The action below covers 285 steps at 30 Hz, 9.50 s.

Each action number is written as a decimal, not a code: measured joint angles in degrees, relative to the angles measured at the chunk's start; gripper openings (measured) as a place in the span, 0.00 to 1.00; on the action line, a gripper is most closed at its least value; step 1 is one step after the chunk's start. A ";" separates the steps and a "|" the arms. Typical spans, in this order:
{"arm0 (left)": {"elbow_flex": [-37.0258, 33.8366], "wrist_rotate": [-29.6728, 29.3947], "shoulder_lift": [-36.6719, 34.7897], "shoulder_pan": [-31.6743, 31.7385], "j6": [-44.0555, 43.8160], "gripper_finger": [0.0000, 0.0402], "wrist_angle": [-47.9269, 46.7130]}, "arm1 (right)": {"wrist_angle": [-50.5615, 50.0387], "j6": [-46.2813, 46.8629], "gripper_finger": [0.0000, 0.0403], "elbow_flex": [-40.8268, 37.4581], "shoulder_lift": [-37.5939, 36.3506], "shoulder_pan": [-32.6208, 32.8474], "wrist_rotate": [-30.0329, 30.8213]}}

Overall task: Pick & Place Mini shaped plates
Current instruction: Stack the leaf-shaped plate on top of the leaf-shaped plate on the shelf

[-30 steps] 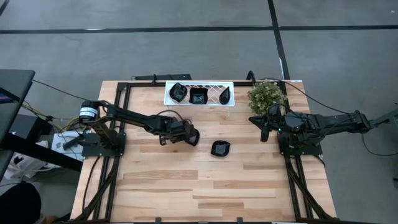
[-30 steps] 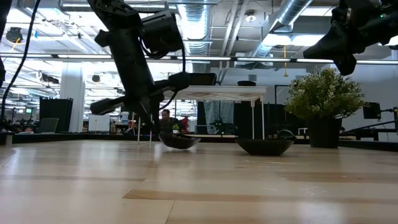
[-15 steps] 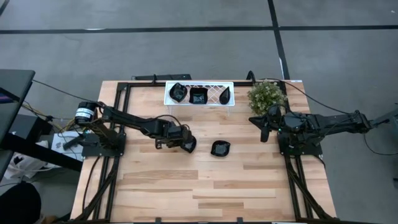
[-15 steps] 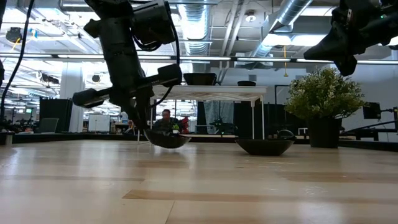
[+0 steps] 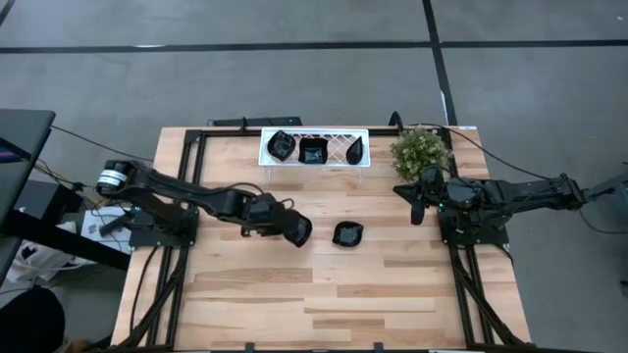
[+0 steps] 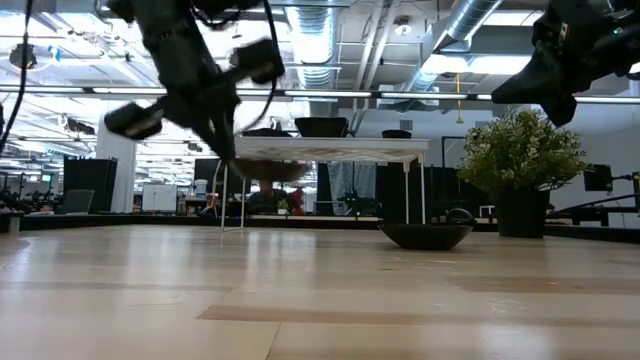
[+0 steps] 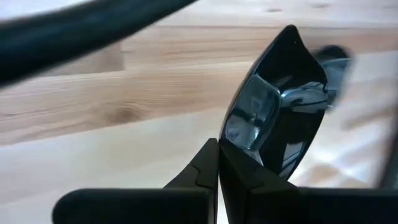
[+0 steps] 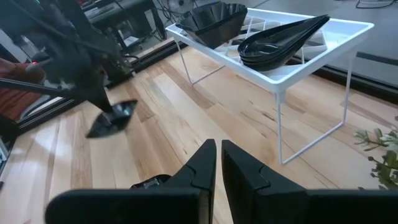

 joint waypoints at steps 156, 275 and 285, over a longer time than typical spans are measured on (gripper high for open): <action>29.64 -10.20 -13.18 29.87 37.46 0.25 -29.03 | 1.09 0.16 0.05 -0.01 -0.02 0.01 -0.05; -22.64 -33.82 -44.63 -14.99 50.12 0.21 18.78 | 0.34 51.79 0.33 23.15 68.02 1.49 -21.16; -22.64 -33.81 -44.63 -14.99 50.12 0.21 18.97 | 0.41 51.01 0.27 23.15 68.02 1.10 -19.38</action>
